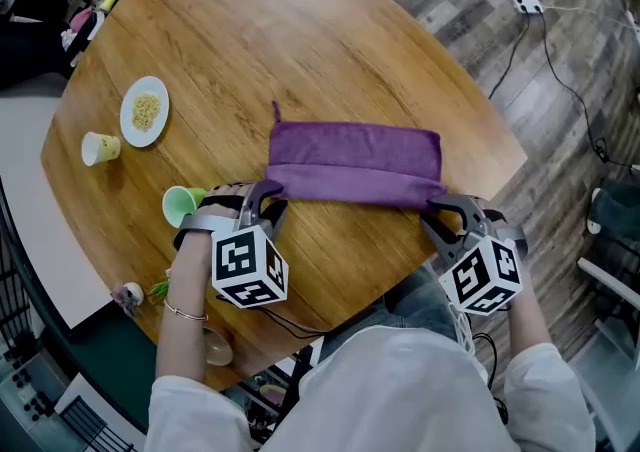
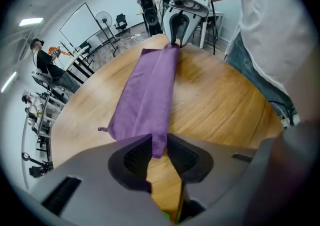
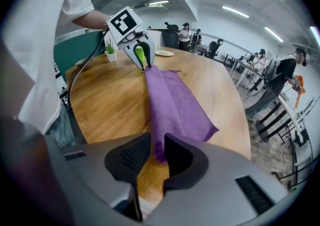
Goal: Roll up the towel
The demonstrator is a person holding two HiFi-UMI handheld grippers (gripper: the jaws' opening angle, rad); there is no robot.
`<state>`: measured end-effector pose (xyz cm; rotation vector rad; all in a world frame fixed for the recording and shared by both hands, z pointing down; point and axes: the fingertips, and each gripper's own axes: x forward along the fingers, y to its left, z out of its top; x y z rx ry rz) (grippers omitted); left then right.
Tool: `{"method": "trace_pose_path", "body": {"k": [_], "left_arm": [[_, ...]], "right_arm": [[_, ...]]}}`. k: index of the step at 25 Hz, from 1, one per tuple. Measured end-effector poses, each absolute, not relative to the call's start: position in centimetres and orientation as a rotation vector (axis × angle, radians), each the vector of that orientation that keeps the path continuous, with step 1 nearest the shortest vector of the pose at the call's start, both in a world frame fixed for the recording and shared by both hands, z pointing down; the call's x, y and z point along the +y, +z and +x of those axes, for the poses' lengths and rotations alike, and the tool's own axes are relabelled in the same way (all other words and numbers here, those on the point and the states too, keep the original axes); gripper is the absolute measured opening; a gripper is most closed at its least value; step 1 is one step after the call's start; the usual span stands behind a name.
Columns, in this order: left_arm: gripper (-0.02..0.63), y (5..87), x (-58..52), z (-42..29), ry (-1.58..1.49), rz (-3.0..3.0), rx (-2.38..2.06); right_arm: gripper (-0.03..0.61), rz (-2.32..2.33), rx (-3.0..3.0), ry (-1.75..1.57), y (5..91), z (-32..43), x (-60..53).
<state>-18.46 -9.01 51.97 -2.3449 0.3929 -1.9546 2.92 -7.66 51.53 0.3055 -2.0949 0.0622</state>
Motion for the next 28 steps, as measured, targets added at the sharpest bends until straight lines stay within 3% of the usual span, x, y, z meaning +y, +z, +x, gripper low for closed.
{"method": "trace_pose_path", "body": {"k": [13, 28], "left_arm": [[0.031, 53.6, -9.0, -18.7, -1.980, -2.248, 0.378], [0.029, 50.5, -8.9, -18.2, -1.943, -2.423, 0.431]], "right_arm": [[0.028, 0.298, -2.038, 0.012, 53.3, 2.9, -7.6], [0.026, 0.294, -2.123, 0.224, 50.4, 4.0, -7.3]]}}
